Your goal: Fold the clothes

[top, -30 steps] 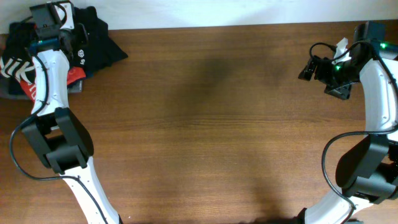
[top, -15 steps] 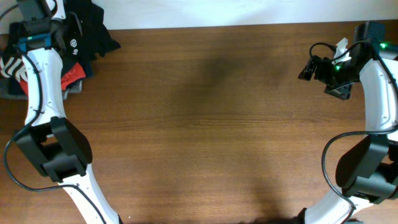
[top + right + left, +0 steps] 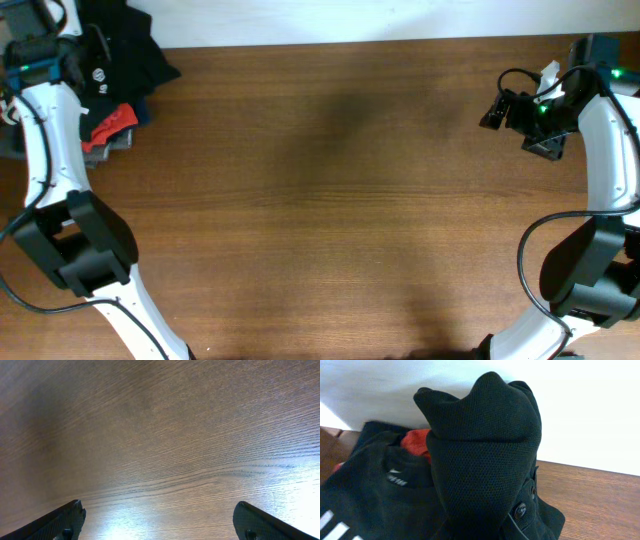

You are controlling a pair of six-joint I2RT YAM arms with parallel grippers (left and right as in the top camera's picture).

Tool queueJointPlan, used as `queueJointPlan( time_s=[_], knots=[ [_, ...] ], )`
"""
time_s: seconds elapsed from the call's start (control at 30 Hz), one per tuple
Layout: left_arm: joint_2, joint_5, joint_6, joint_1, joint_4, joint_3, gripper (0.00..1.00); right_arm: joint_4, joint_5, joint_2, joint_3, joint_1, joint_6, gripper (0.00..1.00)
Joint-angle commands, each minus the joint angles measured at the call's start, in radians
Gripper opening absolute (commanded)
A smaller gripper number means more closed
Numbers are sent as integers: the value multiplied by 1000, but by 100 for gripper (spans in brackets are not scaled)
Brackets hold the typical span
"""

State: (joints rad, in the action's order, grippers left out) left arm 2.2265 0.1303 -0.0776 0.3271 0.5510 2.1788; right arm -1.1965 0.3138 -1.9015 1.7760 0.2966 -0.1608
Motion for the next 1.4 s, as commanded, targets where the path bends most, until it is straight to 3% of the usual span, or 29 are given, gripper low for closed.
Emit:
queueJointPlan(
  time_s=[0.0,0.97,1.1,1.37],
  knots=[
    [-56,11,26,32,-11,36,1,0,-12,-7,-13,-10,-1,99],
    [-95,3,45,120,10,32,2,-20,-12,-7,-13,-10,-1,99],
    [-89,3,48,139,16,29,7,-27,-12,-7,-13,-10,0,99],
    [-24,0,47,157,19,29,7,-42,-12,-7,-13,-10,0,99]
  ],
)
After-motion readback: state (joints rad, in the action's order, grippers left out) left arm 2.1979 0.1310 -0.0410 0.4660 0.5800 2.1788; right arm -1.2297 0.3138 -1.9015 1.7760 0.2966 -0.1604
